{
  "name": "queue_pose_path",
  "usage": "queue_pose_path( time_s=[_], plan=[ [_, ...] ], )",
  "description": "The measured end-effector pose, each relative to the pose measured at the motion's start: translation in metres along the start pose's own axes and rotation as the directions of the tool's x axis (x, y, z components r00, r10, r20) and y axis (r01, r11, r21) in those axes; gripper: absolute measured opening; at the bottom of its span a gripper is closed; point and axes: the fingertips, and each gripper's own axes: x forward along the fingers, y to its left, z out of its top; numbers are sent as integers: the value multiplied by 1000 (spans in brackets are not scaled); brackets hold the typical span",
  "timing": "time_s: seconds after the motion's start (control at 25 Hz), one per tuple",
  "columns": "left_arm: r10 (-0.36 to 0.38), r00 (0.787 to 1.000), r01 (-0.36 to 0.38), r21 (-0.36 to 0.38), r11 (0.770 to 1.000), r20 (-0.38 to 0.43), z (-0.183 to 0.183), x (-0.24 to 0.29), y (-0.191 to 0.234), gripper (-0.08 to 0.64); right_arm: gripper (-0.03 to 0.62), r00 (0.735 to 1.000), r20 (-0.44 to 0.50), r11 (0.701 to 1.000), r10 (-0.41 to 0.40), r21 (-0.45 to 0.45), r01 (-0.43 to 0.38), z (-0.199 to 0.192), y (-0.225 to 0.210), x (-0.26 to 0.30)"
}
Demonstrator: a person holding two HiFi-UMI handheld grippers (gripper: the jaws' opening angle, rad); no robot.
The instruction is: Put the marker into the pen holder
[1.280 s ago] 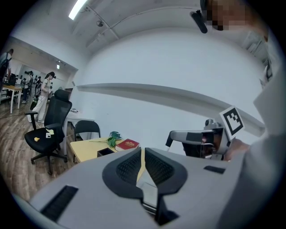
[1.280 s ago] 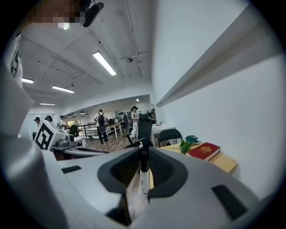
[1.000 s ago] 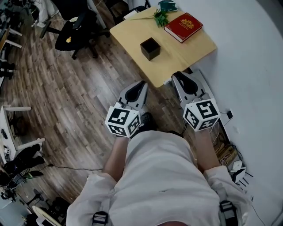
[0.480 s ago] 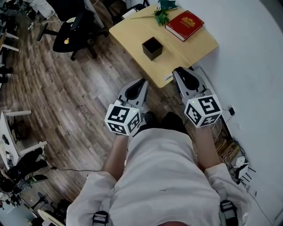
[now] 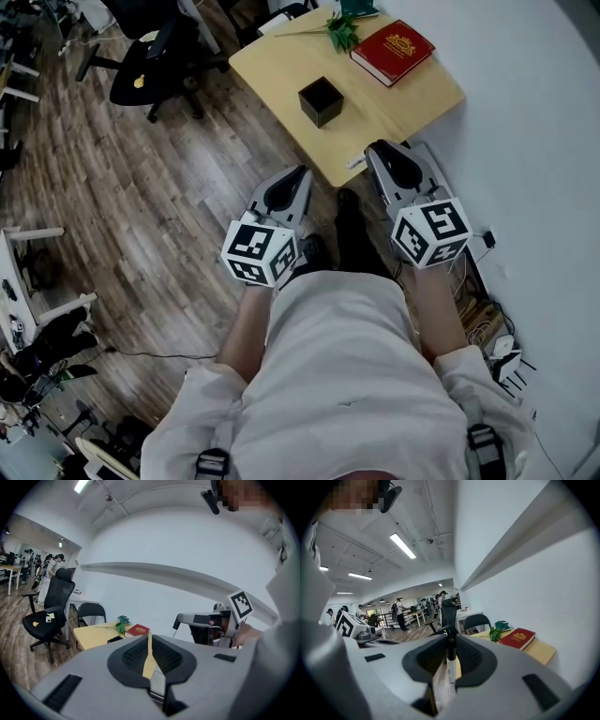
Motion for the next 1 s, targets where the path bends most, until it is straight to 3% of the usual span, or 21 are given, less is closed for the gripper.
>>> queue_pose_path(
  time_s=[0.44, 1.0],
  plan=[
    [95, 995, -94, -17, 995, 15, 22, 42, 23, 28, 63, 995, -21, 995, 99, -15, -99, 20, -38, 57],
    [224, 975, -223, -93, 970, 1, 29, 107, 60, 28, 63, 967, -110, 967, 231, -79, -240, 28, -86, 155]
  ],
)
